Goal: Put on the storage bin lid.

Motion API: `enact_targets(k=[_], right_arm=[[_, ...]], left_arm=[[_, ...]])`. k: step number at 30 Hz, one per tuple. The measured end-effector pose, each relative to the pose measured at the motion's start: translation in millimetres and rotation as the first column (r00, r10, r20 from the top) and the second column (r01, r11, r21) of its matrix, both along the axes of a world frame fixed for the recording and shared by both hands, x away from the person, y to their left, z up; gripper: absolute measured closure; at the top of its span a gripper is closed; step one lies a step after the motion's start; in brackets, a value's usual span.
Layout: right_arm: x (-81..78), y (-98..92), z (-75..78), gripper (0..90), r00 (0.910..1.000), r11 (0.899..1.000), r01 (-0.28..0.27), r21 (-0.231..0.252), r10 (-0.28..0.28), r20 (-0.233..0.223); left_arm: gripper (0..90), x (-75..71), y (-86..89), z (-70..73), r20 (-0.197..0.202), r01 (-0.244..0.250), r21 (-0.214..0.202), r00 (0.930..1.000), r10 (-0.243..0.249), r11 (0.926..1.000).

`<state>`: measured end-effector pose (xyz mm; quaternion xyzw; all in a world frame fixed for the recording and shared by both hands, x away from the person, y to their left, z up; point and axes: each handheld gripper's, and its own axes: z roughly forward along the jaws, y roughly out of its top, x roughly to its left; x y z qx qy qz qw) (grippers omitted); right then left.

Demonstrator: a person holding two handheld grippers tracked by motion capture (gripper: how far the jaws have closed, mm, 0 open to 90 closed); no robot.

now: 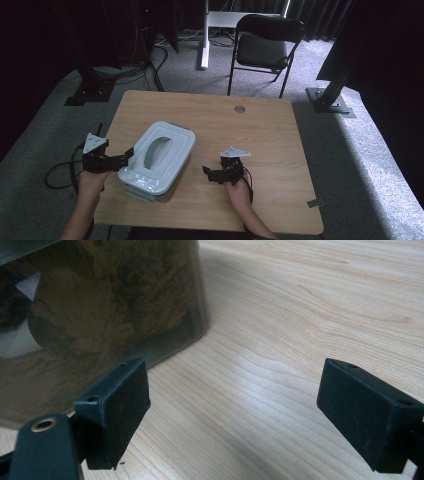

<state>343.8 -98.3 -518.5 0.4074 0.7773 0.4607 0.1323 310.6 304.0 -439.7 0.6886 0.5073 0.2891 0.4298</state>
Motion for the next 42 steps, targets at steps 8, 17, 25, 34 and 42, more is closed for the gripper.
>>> enact_targets(k=[8, 17, 25, 34, 42], right_arm=[[0.4, 2.4, -0.2, 12.8, 0.9999, 1.000, -0.011, -0.003, 0.011, 0.000], [0.0, 4.2, -1.8, 12.8, 0.9999, 1.000, -0.015, -0.002, 0.015, -0.007], [0.5, 3.8, -1.8, 12.8, 0.9999, 1.000, -0.016, -0.005, 0.016, -0.007], [1.0, 4.8, -2.8, 12.8, 0.9998, 1.000, -0.018, -0.003, 0.018, -0.010], [0.5, 5.6, -4.0, 12.8, 0.9998, 1.000, -0.019, -0.004, 0.019, -0.012]], left_arm=[[2.5, 15.2, 21.5, -21.5, 0.007, -0.075, -0.038, 0.9971, 0.076, 0.9964], [2.5, 27.3, 37.7, -46.8, -0.037, -0.127, -0.065, 0.9914, 0.125, 0.9897], [2.5, 34.2, 42.6, -69.2, -0.072, -0.163, -0.039, 0.9846, 0.160, 0.9859], [2.4, 47.8, 33.5, -89.5, -0.113, -0.132, 0.003, 0.9849, 0.132, 0.9912], [2.3, 52.6, 14.6, -93.0, -0.116, -0.066, -0.004, 0.9911, 0.065, 0.9978]])
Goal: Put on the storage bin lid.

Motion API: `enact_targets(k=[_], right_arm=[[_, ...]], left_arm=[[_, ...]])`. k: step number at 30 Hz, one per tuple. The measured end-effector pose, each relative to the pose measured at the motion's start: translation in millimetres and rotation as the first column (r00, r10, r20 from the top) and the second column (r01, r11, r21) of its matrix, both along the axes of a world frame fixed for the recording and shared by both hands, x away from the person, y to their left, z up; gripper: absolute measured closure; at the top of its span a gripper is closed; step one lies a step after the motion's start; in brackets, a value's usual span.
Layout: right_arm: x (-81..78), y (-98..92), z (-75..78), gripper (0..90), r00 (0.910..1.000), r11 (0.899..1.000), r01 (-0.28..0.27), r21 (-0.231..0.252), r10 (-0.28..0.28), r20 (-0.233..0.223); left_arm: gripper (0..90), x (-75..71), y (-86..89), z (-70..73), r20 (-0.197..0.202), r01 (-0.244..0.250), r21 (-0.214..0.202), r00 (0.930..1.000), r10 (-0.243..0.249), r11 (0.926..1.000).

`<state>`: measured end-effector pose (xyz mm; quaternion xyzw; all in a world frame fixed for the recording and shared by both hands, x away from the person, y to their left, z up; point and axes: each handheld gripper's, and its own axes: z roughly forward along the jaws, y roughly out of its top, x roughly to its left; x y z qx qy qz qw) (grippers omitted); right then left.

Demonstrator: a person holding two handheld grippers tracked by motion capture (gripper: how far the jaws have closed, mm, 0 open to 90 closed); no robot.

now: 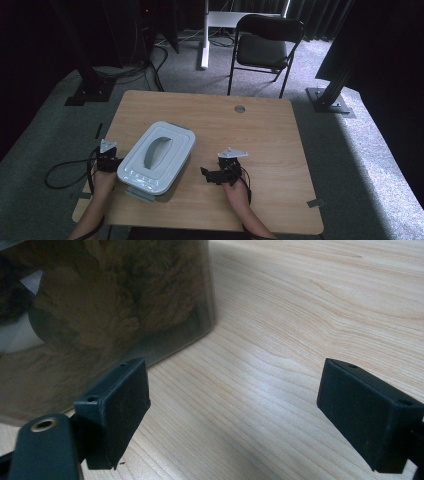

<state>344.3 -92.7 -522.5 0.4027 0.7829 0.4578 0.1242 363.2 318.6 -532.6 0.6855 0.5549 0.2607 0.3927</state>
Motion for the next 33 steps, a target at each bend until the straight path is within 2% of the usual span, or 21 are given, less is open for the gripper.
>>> enact_targets(k=[2, 7, 12, 21, 23, 24, 25, 33], right_arm=[[-0.4, -0.5, 0.4, 12.8, 1.0000, 1.000, 0.000, 0.000, 0.000, 0.003], [-0.2, -1.9, 0.4, 12.8, 1.0000, 1.000, 0.003, -0.001, -0.003, 0.003], [0.0, -3.0, 0.5, 12.8, 1.0000, 1.000, 0.004, -0.001, -0.004, 0.003], [-1.0, -7.5, 2.9, 12.8, 0.9998, 1.000, 0.012, -0.006, -0.012, 0.012], [-1.5, -10.3, 2.8, 12.8, 0.9998, 1.000, 0.015, -0.005, -0.015, 0.012], [-1.5, -10.3, 2.8, 12.8, 0.9998, 1.000, 0.015, -0.005, -0.015, 0.012], [-2.5, -14.5, 2.5, 12.8, 0.9996, 1.000, 0.022, -0.008, -0.022, 0.015], [-3.8, -26.3, 0.2, 12.8, 0.9995, 0.999, 0.031, -0.011, -0.031, 0.004]], left_arm=[[2.4, -0.5, -2.3, 1.0, 0.012, -0.007, 0.010, 0.9999, 0.007, 0.9999], [2.5, -3.7, -5.4, 1.0, 0.007, -0.006, 0.006, 1.0000, 0.006, 1.0000], [2.4, -11.6, -20.0, 1.4, 0.002, 0.042, 0.018, 0.9991, -0.042, 0.9990], [2.4, -15.6, -45.3, 6.0, -0.007, 0.096, -0.007, 0.9954, -0.096, 0.9954], [2.2, -18.6, -56.6, 8.2, -0.002, 0.109, 0.034, 0.9941, -0.109, 0.9935], [2.3, -18.6, -56.6, 8.2, -0.002, 0.109, 0.034, 0.9941, -0.109, 0.9935], [2.3, -19.7, -62.5, 9.3, -0.006, 0.113, 0.053, 0.9936, -0.113, 0.9922], [2.3, -18.8, -80.1, 8.3, -0.012, 0.133, 0.047, 0.9911, -0.133, 0.9900]])
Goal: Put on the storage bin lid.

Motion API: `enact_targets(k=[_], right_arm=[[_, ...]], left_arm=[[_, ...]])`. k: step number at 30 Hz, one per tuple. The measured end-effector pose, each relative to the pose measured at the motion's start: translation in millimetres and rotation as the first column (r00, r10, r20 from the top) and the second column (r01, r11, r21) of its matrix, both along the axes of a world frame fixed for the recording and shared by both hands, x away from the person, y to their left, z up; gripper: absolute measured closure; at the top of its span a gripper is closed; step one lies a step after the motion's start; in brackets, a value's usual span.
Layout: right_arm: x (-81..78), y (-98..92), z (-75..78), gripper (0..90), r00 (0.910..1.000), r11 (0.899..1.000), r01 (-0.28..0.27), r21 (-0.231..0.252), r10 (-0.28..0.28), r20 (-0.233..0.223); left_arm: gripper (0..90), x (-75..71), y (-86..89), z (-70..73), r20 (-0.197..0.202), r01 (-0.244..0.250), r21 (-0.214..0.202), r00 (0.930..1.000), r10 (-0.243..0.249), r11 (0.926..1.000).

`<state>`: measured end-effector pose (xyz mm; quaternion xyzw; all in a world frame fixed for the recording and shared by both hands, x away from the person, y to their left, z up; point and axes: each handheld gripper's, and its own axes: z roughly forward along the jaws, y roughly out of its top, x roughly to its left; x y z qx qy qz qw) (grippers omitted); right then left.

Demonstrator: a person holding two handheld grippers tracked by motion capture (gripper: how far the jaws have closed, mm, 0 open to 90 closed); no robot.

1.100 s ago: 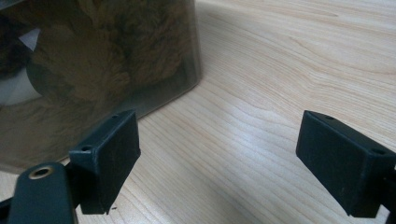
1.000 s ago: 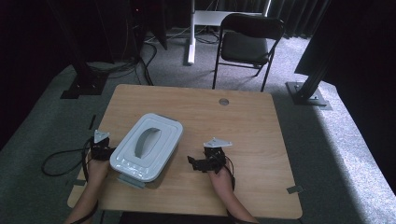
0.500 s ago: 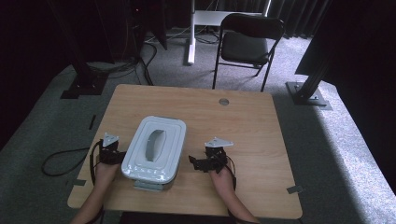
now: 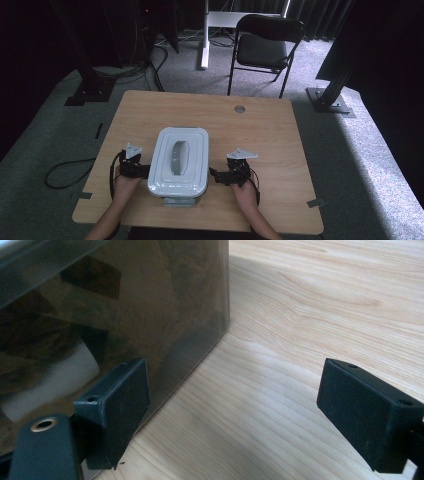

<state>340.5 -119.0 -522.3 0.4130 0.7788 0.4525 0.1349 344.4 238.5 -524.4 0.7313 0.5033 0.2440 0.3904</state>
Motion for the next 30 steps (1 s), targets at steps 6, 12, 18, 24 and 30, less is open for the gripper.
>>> enact_targets(k=[6, 12, 18, 24, 30], right_arm=[[-1.3, -15.9, -0.4, 12.8, 0.9995, 1.000, 0.030, 0.002, -0.030, -0.002], [-2.4, -26.5, -1.5, 12.8, 0.9984, 0.999, 0.054, -0.005, -0.054, 0.015], [-3.3, -33.5, -3.2, 12.6, 0.9986, 0.999, 0.050, -0.016, -0.050, 0.019], [-4.0, -42.1, -5.6, 11.4, 0.9986, 0.999, 0.050, -0.012, -0.050, 0.020], [-6.1, -47.6, -5.3, 11.4, 0.9956, 0.996, 0.087, -0.009, -0.086, 0.035]], left_arm=[[2.3, -0.4, -15.1, 1.7, -0.001, 0.025, 0.022, 0.9997, -0.025, 0.9994], [2.3, -2.0, -22.7, 2.1, -0.002, 0.051, 0.036, 0.9987, -0.051, 0.9981], [2.2, -1.3, -21.2, 1.0, 0.006, 0.076, 0.046, 0.9971, -0.076, 0.9961], [2.2, -1.8, -18.8, 0.6, 0.019, 0.082, 0.047, 0.9964, -0.083, 0.9955], [2.2, -4.9, -16.2, 2.0, 0.020, 0.091, 0.044, 0.9956, -0.092, 0.9949]])
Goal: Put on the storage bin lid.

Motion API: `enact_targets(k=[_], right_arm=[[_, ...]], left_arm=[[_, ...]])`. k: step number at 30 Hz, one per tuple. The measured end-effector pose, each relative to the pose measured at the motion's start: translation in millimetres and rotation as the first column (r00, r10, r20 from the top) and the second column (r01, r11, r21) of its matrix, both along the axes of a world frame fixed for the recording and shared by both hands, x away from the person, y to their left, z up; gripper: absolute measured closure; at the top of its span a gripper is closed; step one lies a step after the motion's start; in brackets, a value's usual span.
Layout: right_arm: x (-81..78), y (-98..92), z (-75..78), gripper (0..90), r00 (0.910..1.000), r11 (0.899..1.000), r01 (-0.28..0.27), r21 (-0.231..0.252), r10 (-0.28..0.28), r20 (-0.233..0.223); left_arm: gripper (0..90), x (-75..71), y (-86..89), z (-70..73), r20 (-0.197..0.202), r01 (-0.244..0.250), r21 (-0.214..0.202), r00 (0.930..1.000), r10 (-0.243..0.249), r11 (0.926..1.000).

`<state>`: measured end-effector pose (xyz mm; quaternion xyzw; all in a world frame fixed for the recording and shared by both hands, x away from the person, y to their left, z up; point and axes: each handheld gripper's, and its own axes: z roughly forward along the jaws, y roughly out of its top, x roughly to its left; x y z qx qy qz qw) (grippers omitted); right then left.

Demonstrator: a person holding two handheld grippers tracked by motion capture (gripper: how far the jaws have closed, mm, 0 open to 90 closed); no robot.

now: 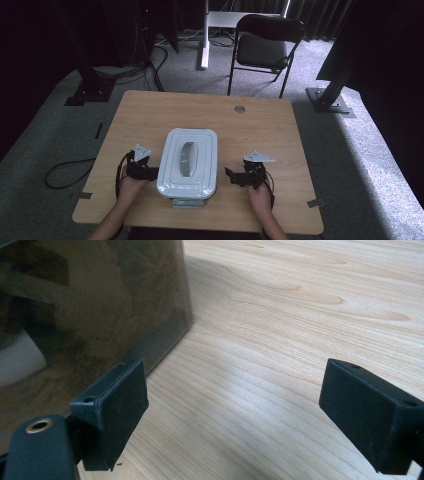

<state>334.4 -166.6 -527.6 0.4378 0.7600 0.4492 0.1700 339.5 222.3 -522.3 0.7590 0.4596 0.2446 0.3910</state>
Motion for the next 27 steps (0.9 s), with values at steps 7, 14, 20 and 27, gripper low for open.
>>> enact_targets(k=[7, 14, 20, 27], right_arm=[[0.7, -10.0, -1.2, 11.4, 0.9986, 0.999, 0.051, 0.003, -0.051, 0.011], [-2.1, -23.0, -1.8, 11.4, 0.9976, 0.998, 0.059, -0.030, -0.058, 0.038], [-4.7, -33.5, -0.3, 11.5, 0.9948, 0.996, 0.082, -0.037, -0.080, 0.063], [-7.1, -52.2, 0.3, 11.4, 0.9851, 0.988, 0.152, -0.033, -0.149, 0.085]], left_arm=[[2.2, -2.5, 10.0, -0.5, 0.002, -0.016, 0.001, 0.9999, 0.016, 0.9999], [2.3, -5.8, 19.8, -2.1, -0.004, -0.027, 0.003, 0.9996, 0.027, 0.9996], [2.3, -7.6, 28.0, -5.1, -0.014, -0.038, -0.011, 0.9992, 0.038, 0.9992], [2.2, -11.5, 41.4, -8.8, -0.016, -0.060, -0.006, 0.9981, 0.060, 0.9982]])
